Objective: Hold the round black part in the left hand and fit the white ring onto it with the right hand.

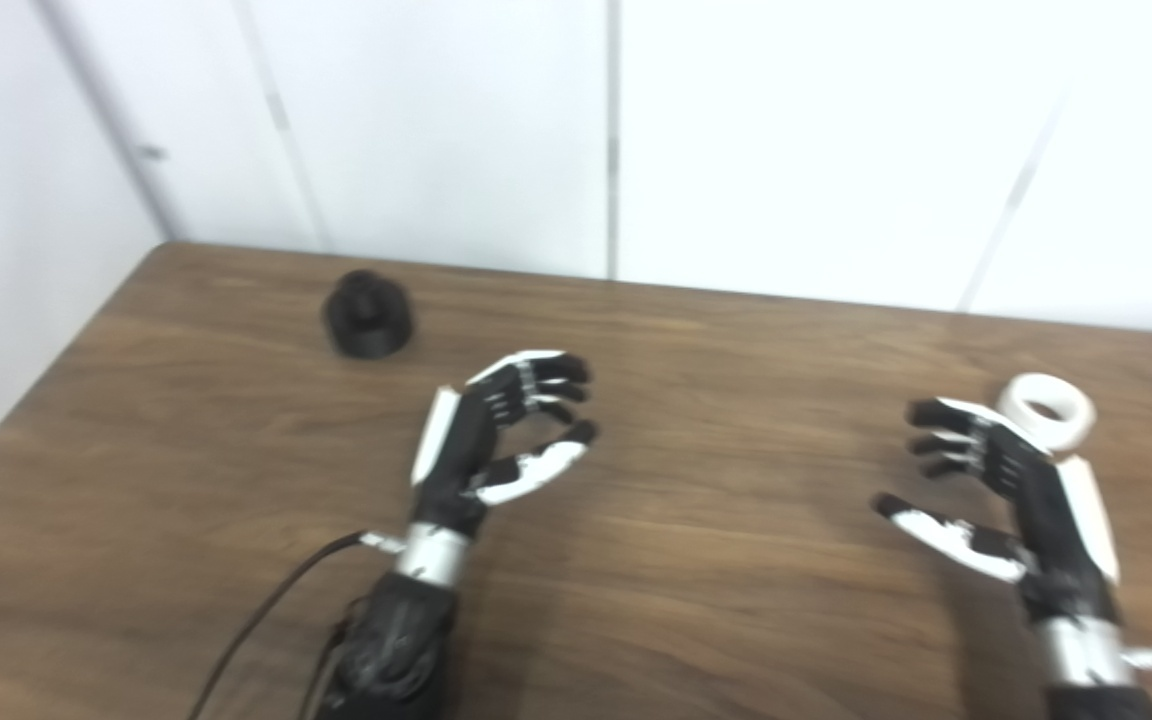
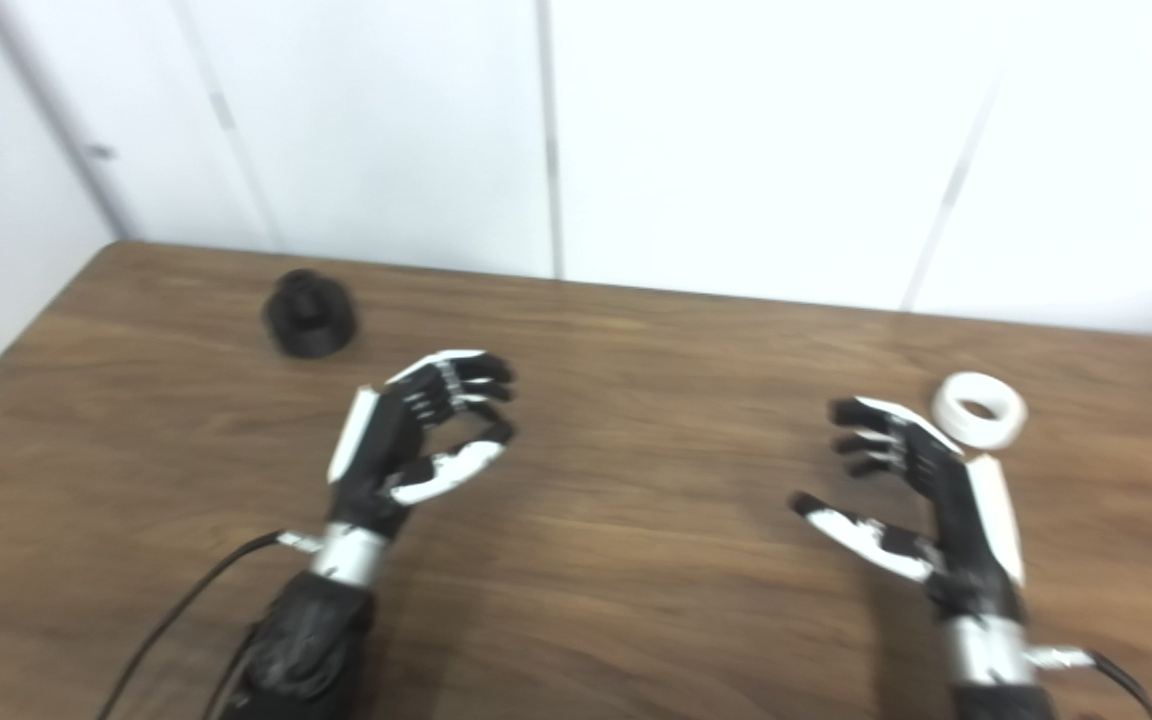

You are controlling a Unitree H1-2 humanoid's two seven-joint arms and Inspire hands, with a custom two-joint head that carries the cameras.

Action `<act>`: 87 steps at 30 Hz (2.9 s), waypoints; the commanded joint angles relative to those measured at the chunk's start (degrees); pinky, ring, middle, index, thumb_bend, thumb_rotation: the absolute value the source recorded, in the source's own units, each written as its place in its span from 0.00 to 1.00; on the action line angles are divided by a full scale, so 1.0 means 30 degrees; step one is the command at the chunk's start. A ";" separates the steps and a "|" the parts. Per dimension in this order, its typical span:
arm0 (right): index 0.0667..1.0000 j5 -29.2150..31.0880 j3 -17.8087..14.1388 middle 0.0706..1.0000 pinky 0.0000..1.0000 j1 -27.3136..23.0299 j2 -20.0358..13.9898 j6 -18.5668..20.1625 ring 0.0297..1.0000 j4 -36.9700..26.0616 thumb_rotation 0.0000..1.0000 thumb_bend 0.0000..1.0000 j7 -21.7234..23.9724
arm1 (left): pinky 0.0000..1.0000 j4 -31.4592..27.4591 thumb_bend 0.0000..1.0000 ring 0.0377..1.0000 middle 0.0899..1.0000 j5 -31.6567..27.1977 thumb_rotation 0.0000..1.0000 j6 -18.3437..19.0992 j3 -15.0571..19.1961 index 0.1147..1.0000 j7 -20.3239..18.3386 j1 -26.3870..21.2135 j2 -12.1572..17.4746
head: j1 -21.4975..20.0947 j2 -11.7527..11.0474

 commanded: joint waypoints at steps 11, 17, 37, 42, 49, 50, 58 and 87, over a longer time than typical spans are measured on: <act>0.67 0.1405 -0.0633 0.68 0.54 -0.0542 -0.0221 0.0529 0.61 -0.0785 0.00 0.59 0.0260 | 0.55 0.0464 0.55 0.61 0.64 0.1308 0.01 -0.0892 -0.0249 0.60 0.0906 -0.0798 -0.0314 | 0.0537 -0.0335; 0.67 0.1408 -0.0677 0.68 0.54 -0.0634 -0.0347 0.0694 0.61 -0.0807 0.00 0.60 0.0356 | 0.55 0.0333 0.57 0.62 0.66 0.1698 0.00 -0.0950 -0.0224 0.60 0.1143 -0.0899 -0.0243 | 0.0602 -0.0376; 0.66 0.1823 -0.0744 0.68 0.53 -0.0712 -0.0700 -0.0012 0.60 -0.0057 0.01 0.61 0.0709 | 0.63 -0.0786 0.71 0.77 0.75 0.3878 0.12 0.1406 0.0250 0.58 0.1478 -0.1758 0.1861 | 0.0863 -0.0487; 0.66 0.1965 -0.0801 0.68 0.54 -0.0678 -0.0740 -0.0095 0.60 -0.0015 0.00 0.61 0.0831 | 0.62 -0.0965 0.74 0.76 0.74 0.4653 0.14 0.1883 0.0411 0.62 0.1797 -0.2094 0.2423 | 0.0870 -0.0564; 0.66 0.1952 -0.0763 0.67 0.53 -0.0614 -0.0866 -0.0047 0.59 -0.0032 0.02 0.61 0.0941 | 0.74 -0.1074 0.73 0.80 0.75 0.6107 0.19 0.2515 0.0971 0.63 0.2736 -0.2692 0.3042 | 0.0870 -0.0564; 0.66 0.1962 -0.0760 0.67 0.53 -0.0611 -0.0883 -0.0125 0.59 0.0015 0.01 0.61 0.0955 | 0.74 -0.1080 0.73 0.80 0.74 0.6208 0.18 0.2567 0.1053 0.62 0.2835 -0.2757 0.3095 | 0.0870 -0.0564; 0.67 0.2044 -0.0787 0.67 0.52 -0.0645 -0.0879 -0.0305 0.59 0.0221 0.01 0.61 0.1026 | 0.67 -0.1316 0.72 0.78 0.74 0.7137 0.17 0.3561 0.1545 0.59 0.3366 -0.3189 0.3671 | 0.0970 -0.0579; 0.65 0.2018 -0.0920 0.67 0.52 -0.0536 -0.0981 -0.0263 0.59 0.0196 0.02 0.62 0.1050 | 0.76 -0.0338 0.77 0.85 0.82 0.7976 0.19 0.6354 0.2883 0.63 0.4100 -0.5284 0.6714 | 0.0977 -0.0447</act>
